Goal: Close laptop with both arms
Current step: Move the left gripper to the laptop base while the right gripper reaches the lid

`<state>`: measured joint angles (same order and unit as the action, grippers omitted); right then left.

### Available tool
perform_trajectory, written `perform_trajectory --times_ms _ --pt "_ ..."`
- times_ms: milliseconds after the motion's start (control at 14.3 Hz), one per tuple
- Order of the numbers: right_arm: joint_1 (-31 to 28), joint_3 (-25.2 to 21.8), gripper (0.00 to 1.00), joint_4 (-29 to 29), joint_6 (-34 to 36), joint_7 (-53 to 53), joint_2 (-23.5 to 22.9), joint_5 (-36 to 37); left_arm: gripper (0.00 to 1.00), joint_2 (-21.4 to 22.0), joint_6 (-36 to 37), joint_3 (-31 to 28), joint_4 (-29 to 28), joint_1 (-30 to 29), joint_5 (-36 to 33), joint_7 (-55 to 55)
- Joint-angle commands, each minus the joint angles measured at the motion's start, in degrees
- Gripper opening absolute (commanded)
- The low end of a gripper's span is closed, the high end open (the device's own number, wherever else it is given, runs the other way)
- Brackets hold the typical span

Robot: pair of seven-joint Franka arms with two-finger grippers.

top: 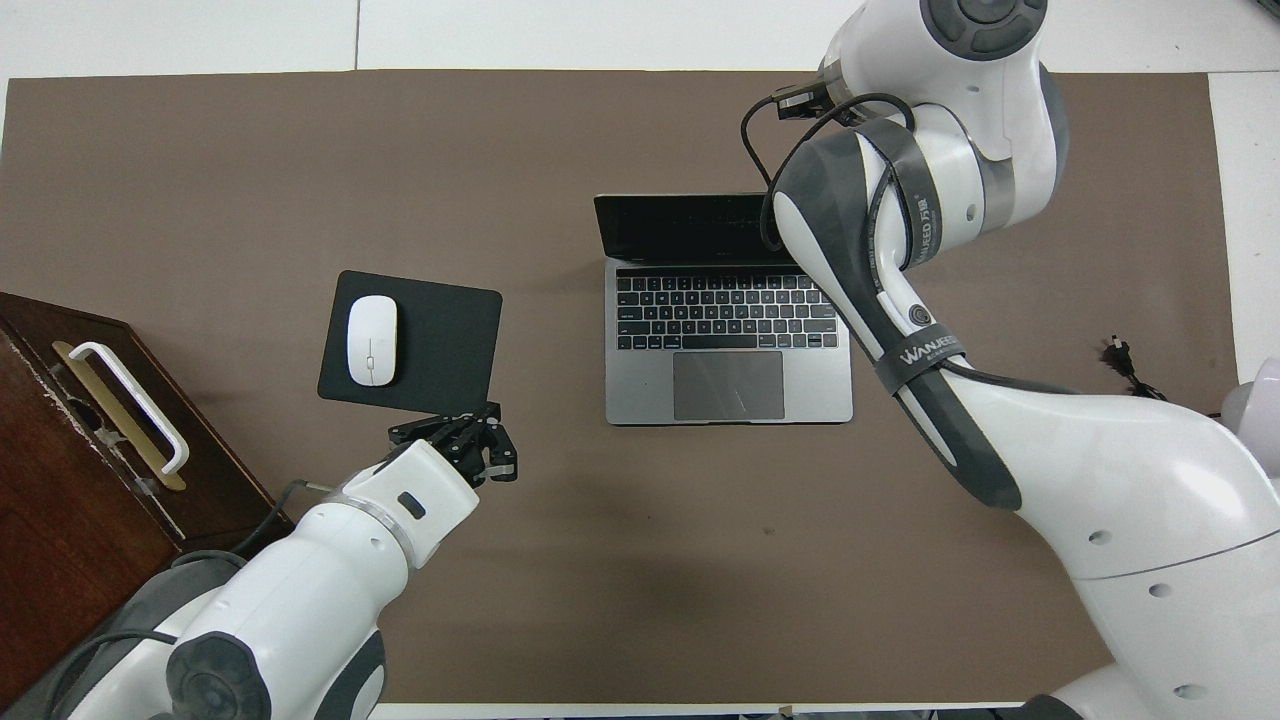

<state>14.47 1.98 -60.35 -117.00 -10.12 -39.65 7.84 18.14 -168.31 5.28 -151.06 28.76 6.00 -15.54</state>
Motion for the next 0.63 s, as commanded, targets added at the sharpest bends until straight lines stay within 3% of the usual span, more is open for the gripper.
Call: perform_trajectory --times_ms 0,349,558 --pt "-1.2 0.7 0.0 -0.1 0.3 -1.3 0.3 -1.2 0.0 -5.4 -8.4 -0.4 -0.8 3.7 0.6 -0.3" --pt "-1.2 0.7 0.0 -0.1 0.5 -1.3 0.3 -1.7 0.0 -13.2 -20.2 -0.4 -0.6 7.5 0.6 -0.2" --pt "-1.9 0.7 0.0 -0.3 0.9 -1.3 0.4 -2.2 0.0 -14.9 -22.1 -0.4 -0.3 8.9 0.6 -0.2"
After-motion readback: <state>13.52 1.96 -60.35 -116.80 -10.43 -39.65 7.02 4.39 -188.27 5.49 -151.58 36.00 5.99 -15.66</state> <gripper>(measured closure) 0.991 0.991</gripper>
